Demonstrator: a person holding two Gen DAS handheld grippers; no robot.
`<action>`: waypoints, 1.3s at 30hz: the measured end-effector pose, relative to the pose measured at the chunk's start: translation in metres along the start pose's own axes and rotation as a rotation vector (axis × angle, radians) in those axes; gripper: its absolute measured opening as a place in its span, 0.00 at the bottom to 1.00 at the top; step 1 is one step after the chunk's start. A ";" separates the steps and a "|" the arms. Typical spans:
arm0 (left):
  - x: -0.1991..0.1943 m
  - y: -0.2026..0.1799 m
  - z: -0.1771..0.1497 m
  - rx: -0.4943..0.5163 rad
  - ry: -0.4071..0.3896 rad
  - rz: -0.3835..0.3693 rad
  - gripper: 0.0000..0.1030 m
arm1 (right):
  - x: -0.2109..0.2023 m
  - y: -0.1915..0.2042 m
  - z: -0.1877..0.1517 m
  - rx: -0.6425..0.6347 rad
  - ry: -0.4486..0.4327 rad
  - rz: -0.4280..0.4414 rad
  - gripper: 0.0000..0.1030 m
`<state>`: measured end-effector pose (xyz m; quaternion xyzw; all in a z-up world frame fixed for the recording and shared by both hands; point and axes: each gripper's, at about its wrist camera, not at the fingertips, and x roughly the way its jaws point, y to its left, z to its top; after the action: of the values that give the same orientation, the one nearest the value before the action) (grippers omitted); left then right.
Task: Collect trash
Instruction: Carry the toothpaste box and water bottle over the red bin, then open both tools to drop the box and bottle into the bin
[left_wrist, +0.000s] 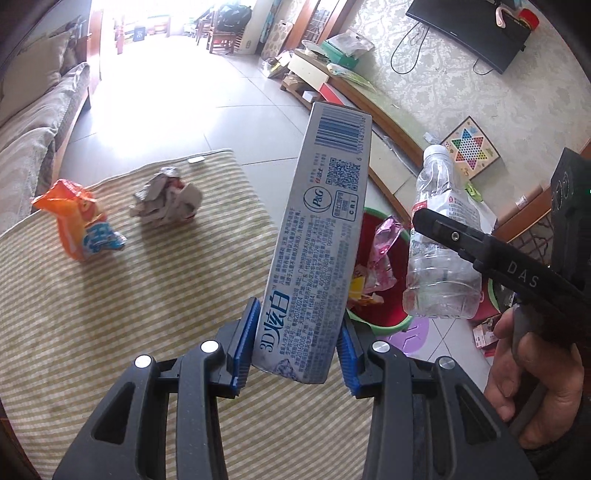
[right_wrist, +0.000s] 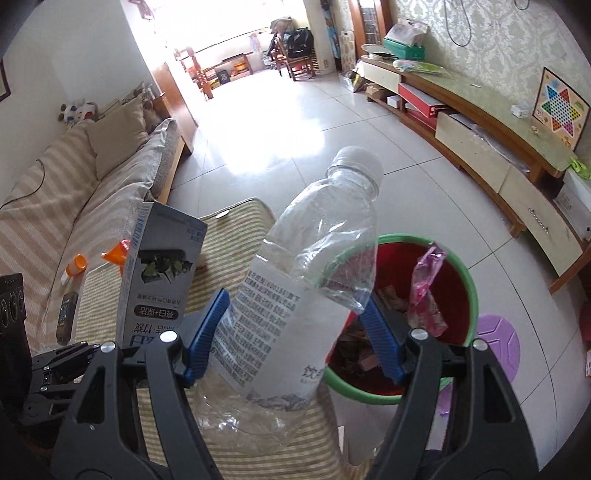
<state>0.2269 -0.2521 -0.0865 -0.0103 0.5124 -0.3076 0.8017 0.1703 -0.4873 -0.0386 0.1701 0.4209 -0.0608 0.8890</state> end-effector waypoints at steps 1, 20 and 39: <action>0.005 -0.009 0.004 0.008 0.001 -0.008 0.35 | 0.000 -0.010 0.002 0.011 -0.004 -0.013 0.68; 0.103 -0.121 0.045 0.105 0.101 -0.061 0.31 | 0.023 -0.112 0.010 0.065 0.009 -0.069 0.68; 0.078 -0.073 0.032 0.009 0.052 0.046 0.83 | 0.041 -0.095 0.009 0.016 0.033 -0.049 0.86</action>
<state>0.2406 -0.3604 -0.1109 0.0133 0.5320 -0.2915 0.7949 0.1786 -0.5776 -0.0887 0.1678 0.4390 -0.0829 0.8788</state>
